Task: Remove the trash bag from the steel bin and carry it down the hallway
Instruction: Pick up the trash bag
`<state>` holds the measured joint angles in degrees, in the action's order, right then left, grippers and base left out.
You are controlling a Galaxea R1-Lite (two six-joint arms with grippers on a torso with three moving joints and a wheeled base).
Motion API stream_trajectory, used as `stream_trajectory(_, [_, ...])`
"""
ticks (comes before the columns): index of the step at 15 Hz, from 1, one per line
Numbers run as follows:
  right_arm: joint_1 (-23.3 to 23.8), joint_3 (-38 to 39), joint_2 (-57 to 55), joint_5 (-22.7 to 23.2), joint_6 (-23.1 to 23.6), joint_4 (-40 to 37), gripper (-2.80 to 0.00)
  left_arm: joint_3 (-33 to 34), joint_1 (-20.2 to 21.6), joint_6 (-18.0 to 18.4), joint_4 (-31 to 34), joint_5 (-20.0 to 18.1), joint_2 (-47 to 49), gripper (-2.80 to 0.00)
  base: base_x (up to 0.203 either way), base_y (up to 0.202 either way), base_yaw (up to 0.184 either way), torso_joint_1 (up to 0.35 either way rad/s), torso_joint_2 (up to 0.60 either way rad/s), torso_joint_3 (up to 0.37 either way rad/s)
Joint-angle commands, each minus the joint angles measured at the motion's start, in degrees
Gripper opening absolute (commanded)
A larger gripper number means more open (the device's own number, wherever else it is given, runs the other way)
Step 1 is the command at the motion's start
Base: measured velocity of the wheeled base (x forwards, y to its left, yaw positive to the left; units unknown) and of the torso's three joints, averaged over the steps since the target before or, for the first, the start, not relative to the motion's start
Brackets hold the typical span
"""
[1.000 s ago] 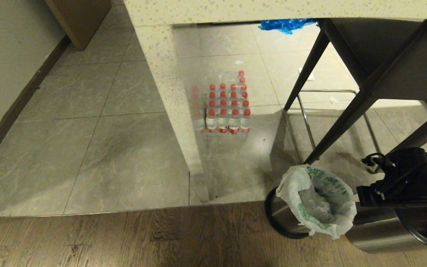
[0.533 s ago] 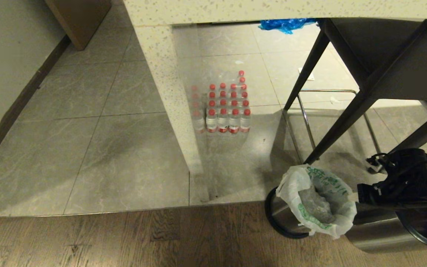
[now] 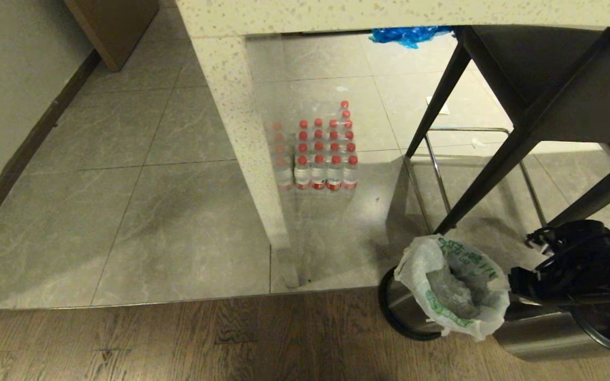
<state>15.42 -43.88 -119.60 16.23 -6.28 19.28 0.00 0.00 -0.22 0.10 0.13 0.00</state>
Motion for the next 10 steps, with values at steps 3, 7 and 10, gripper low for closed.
stream_trajectory(3, [0.6, -0.2, -2.1, 5.9, -0.4, 1.1, 0.00, 0.0, 0.0, 0.0, 0.0, 0.0, 0.0, -2.80, 0.000, 0.000, 0.000, 0.000, 0.00, 0.000])
stream_trajectory(7, [1.1, -0.2, -2.5, 10.1, -2.0, 2.9, 0.00, 0.1, 0.0, 0.0, 0.0, 0.0, 0.0, -2.80, 0.000, 0.000, 0.000, 0.000, 0.00, 0.000])
stream_trajectory(10, [1.5, -0.4, -3.4, 10.0, -1.5, 4.1, 0.00, 0.1, 0.0, 0.0, 0.0, 0.0, 0.1, -2.80, 0.000, 0.000, 0.000, 0.000, 0.00, 0.000])
